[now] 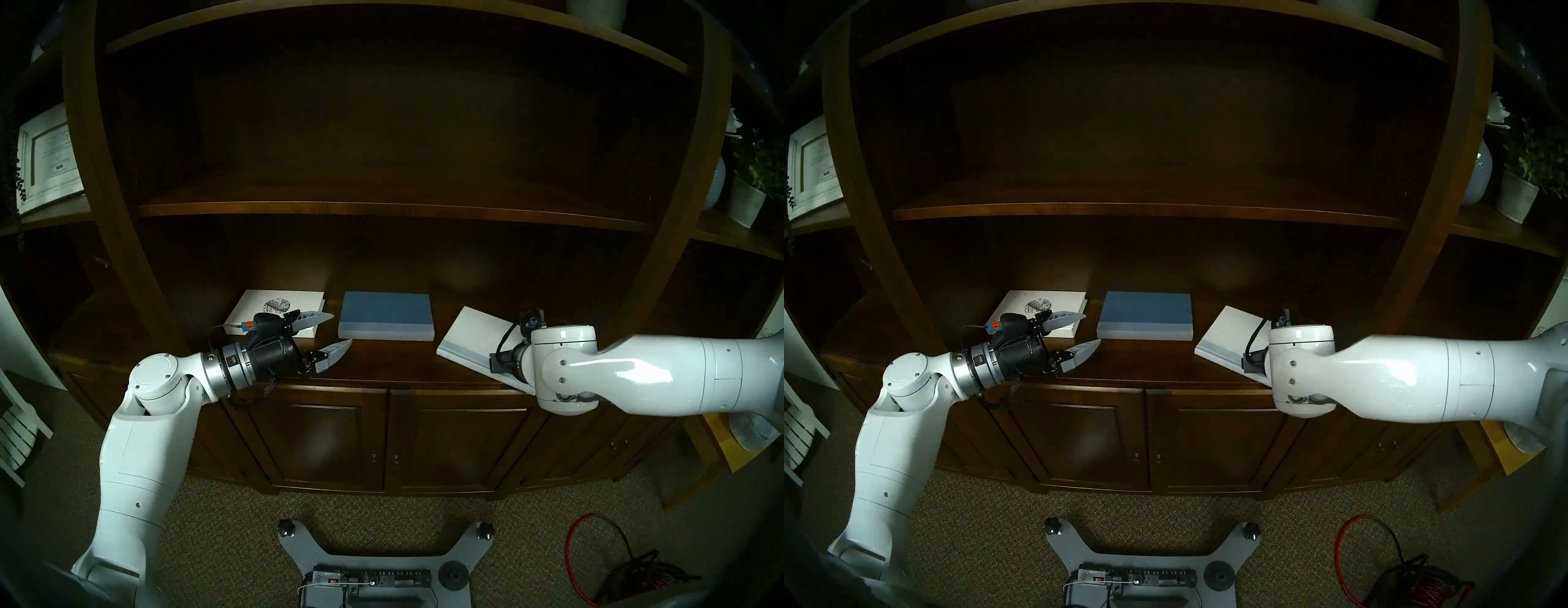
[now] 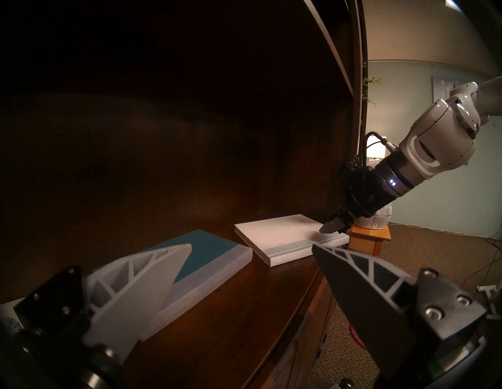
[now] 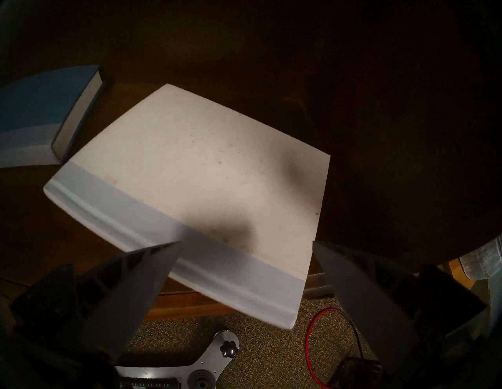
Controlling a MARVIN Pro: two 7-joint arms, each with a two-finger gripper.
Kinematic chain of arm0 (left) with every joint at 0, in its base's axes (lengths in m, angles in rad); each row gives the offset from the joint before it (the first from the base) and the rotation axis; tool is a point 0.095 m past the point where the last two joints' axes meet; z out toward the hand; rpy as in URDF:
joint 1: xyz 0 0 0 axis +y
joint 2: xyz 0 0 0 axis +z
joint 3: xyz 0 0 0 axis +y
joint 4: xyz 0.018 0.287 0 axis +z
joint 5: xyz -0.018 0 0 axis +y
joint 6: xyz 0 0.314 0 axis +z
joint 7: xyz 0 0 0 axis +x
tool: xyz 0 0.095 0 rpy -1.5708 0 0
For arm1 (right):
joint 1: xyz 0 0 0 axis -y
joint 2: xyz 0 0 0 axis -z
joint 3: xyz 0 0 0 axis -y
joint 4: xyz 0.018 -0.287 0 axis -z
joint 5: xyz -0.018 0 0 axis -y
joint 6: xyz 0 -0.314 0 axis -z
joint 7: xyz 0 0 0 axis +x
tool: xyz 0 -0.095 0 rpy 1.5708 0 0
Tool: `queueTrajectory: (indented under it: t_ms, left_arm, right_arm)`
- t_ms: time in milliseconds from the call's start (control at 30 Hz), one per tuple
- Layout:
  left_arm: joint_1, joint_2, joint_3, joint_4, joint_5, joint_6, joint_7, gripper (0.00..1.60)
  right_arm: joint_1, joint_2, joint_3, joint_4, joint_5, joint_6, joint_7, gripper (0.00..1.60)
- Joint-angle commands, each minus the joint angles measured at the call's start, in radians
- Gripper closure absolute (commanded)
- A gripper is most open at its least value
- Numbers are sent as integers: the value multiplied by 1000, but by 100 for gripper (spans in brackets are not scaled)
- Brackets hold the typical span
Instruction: Close the books and align them horizontally on the shelf
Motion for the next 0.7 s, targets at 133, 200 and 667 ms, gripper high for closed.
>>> queueTrajectory:
  t_ms: [133,200,667]
  left_arm:
    - [-29,0,-8,-22,-6,-1,0,0]
    - [-30,0,-8,-22,-5,0,0,0]
    - [-31,-3,-11,-23,-3,2,-3,0]
  right_arm:
    - [51,77,53,-208,126,-8,-97,0]
    - [52,102,54,-238,141,-15,-103,0]
    - [4,103,26,-68,156,-26,62,0]
